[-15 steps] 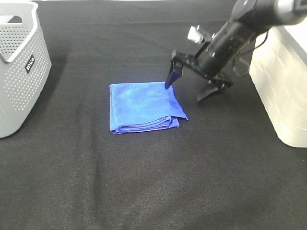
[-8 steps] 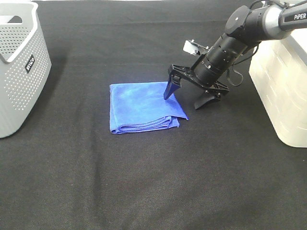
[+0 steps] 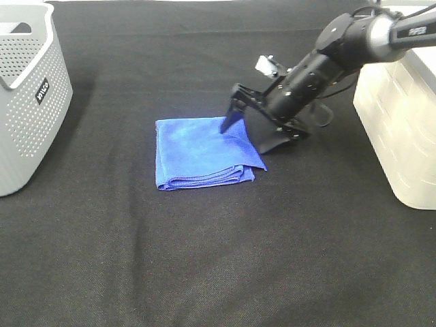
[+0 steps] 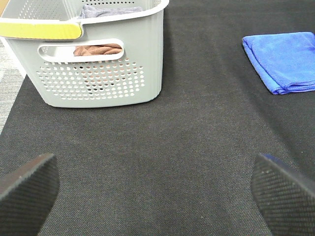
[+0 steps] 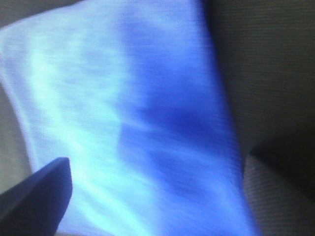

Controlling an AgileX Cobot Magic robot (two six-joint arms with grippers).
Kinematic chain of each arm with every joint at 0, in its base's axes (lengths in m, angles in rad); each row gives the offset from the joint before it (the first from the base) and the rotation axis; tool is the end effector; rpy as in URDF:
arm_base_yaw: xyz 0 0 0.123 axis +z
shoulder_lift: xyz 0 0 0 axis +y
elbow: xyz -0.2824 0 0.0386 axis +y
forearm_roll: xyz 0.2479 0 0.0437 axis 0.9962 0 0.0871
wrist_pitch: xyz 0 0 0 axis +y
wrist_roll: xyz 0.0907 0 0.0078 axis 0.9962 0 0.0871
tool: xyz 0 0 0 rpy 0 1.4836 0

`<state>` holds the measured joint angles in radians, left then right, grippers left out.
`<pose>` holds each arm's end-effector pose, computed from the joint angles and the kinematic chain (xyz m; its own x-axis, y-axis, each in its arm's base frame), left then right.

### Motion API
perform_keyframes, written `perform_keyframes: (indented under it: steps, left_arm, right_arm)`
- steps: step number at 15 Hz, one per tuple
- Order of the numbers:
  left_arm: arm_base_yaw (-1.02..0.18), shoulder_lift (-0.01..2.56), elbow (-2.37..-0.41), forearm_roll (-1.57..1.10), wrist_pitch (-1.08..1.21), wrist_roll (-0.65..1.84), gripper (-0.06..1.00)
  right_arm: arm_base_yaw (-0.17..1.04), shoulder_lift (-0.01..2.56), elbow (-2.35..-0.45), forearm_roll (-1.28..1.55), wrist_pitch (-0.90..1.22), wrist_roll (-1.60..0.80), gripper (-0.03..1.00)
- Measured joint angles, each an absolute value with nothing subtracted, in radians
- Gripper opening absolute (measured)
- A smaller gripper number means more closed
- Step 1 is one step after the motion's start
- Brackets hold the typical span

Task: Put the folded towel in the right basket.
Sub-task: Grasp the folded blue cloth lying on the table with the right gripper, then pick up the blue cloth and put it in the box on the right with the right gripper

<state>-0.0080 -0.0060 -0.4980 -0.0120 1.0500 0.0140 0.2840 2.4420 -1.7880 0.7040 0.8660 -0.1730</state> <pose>-0.0051 -0.0009 0.2775 -0.4427 0.0116 -0.8966 0.0209 0.9998 0.0026 0.4535 0.1792 0.0829 -0.9948 0.0033 -0.1015 -0.0520 0.8422 0.5366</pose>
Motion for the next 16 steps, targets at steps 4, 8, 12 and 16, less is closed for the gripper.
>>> perform_keyframes:
  steps: [4, 8, 12, 16]
  left_arm:
    - [-0.008, -0.006, -0.498, -0.012, 1.05, 0.014, 0.99]
    - [-0.008, -0.006, -0.498, -0.012, 1.05, 0.014, 0.99]
    - [-0.008, -0.006, -0.498, -0.012, 1.05, 0.014, 0.99]
    - [-0.008, -0.006, -0.498, -0.012, 1.05, 0.014, 0.99]
  right_arm:
    - [0.408, 2.469, -1.795, 0.777, 0.77, -0.191, 0.83]
    - [0.465, 2.483, -1.793, 0.759, 0.698, -0.207, 0.41]
    - [0.465, 2.481, -1.791, 0.76, 0.695, -0.21, 0.16]
    - [0.47, 2.417, -1.771, 0.696, 0.733, -0.218, 0.16]
